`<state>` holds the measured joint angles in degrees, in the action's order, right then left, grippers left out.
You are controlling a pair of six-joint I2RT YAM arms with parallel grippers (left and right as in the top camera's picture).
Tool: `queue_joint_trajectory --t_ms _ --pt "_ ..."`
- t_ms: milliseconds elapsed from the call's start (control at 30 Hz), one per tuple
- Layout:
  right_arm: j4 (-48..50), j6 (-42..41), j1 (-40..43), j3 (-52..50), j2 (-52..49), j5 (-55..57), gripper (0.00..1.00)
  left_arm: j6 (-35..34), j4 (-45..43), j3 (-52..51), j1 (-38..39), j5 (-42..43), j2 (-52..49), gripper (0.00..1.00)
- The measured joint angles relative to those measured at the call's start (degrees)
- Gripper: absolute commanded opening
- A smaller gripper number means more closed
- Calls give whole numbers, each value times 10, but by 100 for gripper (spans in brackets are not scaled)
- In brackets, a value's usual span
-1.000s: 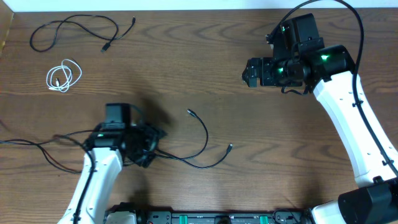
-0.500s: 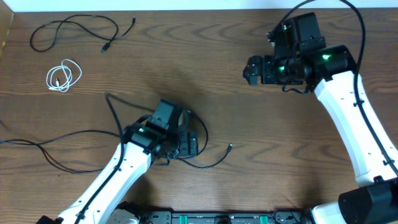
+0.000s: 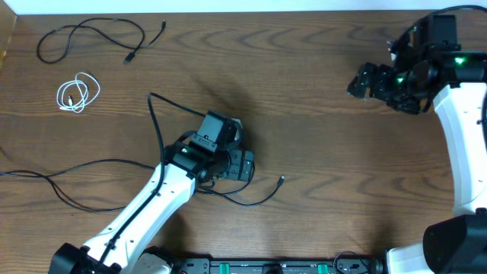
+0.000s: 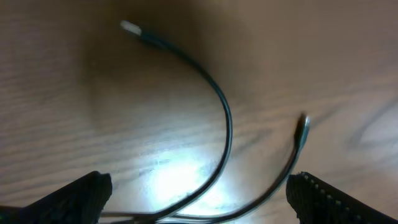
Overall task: Untangle cables
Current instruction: 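Move the left gripper right to the black cable end near center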
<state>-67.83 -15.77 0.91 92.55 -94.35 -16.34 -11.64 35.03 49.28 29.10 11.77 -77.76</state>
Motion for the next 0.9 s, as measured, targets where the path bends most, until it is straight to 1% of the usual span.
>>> queue_joint_trajectory --t_ms 100,267,400,567,700,767,900 --pt "3 3 1 0 0 -3 99 28 6 0 27 4 -21 95" --pt "12 5 1 1 0 -6 99 79 12 0 95 7 -79 95" --pt "12 5 1 1 0 -6 99 119 21 4 132 -2 -90 95" --pt "12 5 1 1 0 -6 99 162 21 14 158 -19 -90 95" --pt "12 5 1 1 0 -6 99 201 35 14 179 -48 -94 95" --pt "12 5 1 1 0 -6 99 222 47 14 186 -66 -103 95" --pt "12 5 1 1 0 -7 99 243 50 14 190 -89 -136 95"
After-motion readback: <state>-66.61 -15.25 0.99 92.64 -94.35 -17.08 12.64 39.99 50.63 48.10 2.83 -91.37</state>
